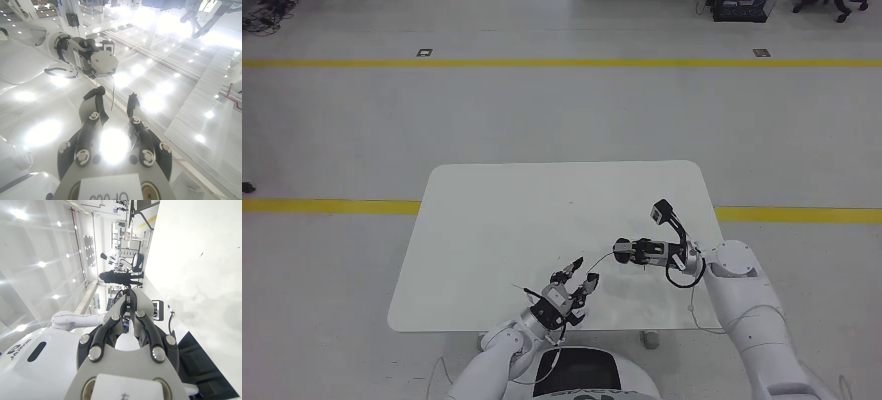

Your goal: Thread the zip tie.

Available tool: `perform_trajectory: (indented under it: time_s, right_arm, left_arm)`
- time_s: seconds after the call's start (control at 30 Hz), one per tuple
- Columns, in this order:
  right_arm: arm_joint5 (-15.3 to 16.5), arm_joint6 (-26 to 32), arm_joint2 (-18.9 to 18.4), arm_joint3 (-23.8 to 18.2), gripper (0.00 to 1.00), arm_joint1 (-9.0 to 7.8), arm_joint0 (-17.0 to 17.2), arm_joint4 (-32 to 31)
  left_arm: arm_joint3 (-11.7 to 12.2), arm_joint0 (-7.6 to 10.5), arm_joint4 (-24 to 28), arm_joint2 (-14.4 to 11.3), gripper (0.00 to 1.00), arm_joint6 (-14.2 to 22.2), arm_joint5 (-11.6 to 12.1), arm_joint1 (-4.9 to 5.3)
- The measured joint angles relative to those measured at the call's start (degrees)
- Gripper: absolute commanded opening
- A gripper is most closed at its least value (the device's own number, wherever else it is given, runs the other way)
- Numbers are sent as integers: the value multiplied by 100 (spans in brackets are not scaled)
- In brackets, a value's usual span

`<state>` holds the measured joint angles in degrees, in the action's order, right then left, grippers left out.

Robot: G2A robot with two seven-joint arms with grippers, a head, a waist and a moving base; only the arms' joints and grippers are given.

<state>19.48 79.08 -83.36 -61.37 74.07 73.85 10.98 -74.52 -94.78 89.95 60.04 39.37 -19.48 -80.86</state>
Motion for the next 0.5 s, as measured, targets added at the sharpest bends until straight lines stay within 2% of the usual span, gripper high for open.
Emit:
perform_trajectory:
  time_s: [0.27,0.37,0.47,0.5]
  right_arm:
    - [0,48,-72,136,0,-11,-40,50]
    - [0,55,-99,195,0,-15,-55,83]
    - [0,57,-105,274,0,-20,-76,124]
    - [0,57,-97,313,0,-23,-87,142]
  left_arm:
    - [-80,102,0,-10,100,-190,0,149]
    - [-157,197,0,-36,100,-402,0,265]
    - [-263,322,0,-89,100,-542,0,436]
    - [-323,385,-32,-125,100,-543,0,524]
